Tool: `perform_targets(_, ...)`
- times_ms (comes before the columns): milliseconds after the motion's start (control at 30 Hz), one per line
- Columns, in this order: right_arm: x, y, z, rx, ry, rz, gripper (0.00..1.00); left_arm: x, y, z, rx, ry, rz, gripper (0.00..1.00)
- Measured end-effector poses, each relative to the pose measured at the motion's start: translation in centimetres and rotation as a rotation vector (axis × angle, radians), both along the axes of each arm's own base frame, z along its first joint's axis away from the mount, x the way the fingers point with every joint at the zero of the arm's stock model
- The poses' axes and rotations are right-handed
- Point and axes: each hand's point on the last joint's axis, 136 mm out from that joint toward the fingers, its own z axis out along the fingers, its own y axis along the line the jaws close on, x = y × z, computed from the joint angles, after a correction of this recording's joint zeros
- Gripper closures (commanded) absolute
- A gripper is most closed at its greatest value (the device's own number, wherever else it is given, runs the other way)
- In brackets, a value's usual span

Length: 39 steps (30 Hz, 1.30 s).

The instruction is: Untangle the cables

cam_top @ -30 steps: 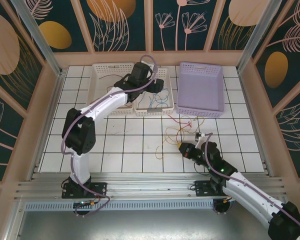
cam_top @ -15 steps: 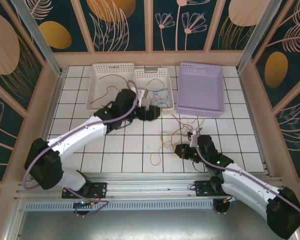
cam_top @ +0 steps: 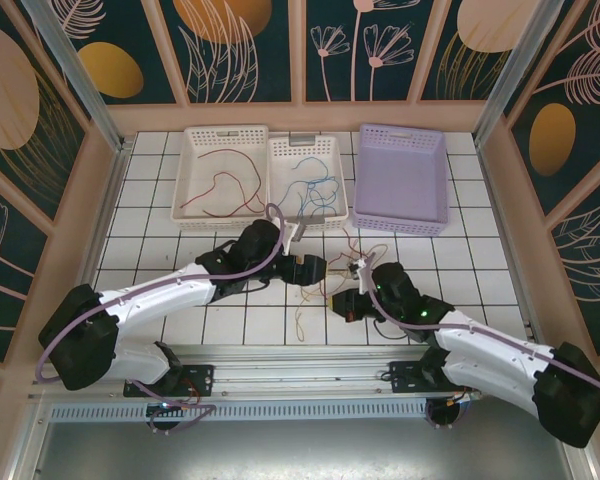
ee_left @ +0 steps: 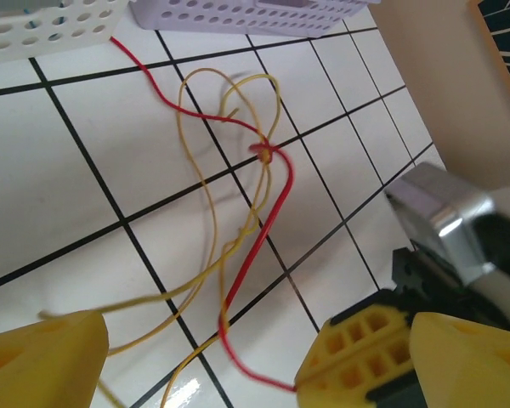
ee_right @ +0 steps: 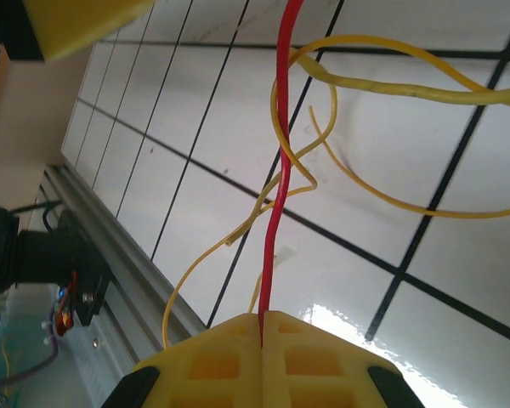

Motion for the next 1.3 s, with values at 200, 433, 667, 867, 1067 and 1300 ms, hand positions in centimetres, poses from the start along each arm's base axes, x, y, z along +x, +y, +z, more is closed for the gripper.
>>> perform_targets(200, -0.8, 0.6, -0.8, -0.034, 0.004, 0.048, 1.0, 0.7, -1.0, 0.6, -0.003, -0.009, -0.007, 0.11)
perform_targets(433, -0.7, 1.2, 0.3, -0.019, -0.027, 0.069, 1.0, 1.3, -1.1, -1.3, 0.094, -0.001, -0.017, 0.17)
perform_targets(667, -1.1, 1.5, 0.4, -0.017, -0.032, 0.086, 1.0, 1.5, -0.2, -4.5, 0.219, 0.02, -0.017, 0.29)
perform_targets(867, -1.3, 1.6, 0.4, -0.018, -0.032, 0.095, 1.0, 2.1, -0.7, -4.1, 0.231, 0.004, -0.026, 0.41)
perform_targets(1067, -1.2, 1.6, 0.4, -0.019, -0.033, 0.092, 1.0, 2.3, -0.9, -3.8, 0.228, -0.006, -0.028, 0.6)
perform_targets(1300, -1.2, 1.5, 0.4, -0.021, -0.036, 0.089, 1.0, 2.3, -0.9, -4.0, 0.234, -0.007, -0.028, 0.87)
